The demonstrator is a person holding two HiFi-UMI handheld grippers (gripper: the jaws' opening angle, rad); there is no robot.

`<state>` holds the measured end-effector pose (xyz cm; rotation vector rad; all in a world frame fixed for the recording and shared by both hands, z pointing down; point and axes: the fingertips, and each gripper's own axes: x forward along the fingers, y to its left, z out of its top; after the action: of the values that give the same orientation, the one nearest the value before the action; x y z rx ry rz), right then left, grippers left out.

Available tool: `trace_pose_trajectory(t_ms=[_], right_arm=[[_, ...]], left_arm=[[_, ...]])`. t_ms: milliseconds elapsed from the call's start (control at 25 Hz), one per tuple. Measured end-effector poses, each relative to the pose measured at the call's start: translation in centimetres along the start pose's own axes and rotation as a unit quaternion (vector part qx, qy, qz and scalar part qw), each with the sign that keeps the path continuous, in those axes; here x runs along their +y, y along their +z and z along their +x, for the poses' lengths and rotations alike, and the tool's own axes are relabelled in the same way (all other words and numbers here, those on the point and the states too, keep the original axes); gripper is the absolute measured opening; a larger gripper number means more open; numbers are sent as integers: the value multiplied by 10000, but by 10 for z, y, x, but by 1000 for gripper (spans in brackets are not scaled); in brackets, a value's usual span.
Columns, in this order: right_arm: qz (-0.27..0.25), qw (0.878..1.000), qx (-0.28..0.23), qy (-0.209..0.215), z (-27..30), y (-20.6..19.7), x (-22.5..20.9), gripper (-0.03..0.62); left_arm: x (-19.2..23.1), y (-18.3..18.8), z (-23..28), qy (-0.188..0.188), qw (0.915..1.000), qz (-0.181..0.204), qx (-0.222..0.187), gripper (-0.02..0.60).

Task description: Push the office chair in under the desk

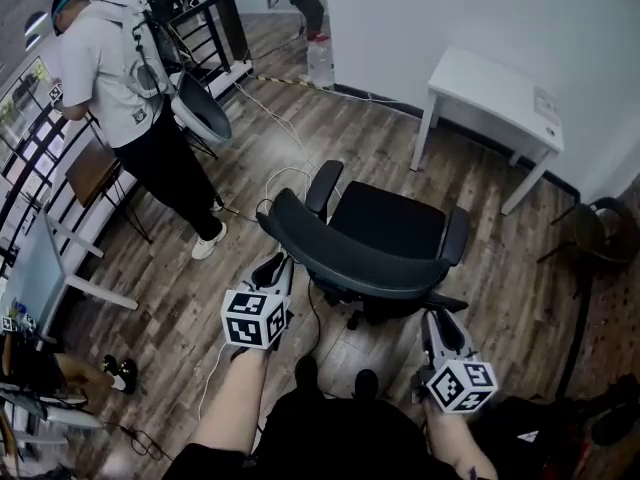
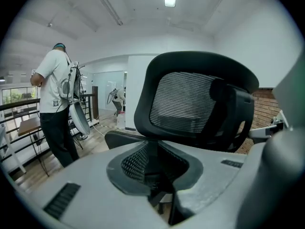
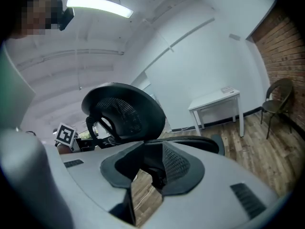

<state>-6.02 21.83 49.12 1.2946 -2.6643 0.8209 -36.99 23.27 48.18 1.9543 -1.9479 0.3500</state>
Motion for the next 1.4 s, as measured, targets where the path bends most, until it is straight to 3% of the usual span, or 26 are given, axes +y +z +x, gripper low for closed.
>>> trace_pose_trajectory(t_ms=[240, 600, 880, 1000, 1120, 1400], right_arm=[[-1, 9956, -295, -885, 11, -6, -2, 121], [318, 9850, -569, -1598, 22, -8, 9, 135], [427, 9777, -704, -1931, 33, -21, 32, 100], [679, 9751, -723, -1985, 37, -34, 39, 49], [915, 9738, -733, -1946, 44, -30, 48, 43], [926, 9733, -711, -1978, 65, -17, 47, 32]], left_arm=[[51, -8, 34, -323, 9993, 102, 186, 100], [70, 0, 56, -1272, 9909, 371, 233, 130], [96, 13, 77, -1334, 9881, 695, 324, 126], [107, 14, 88, -1329, 9864, 911, 315, 114], [111, 24, 101, -1312, 9849, 1079, 328, 100], [114, 47, 136, -1445, 9854, 871, 243, 63]])
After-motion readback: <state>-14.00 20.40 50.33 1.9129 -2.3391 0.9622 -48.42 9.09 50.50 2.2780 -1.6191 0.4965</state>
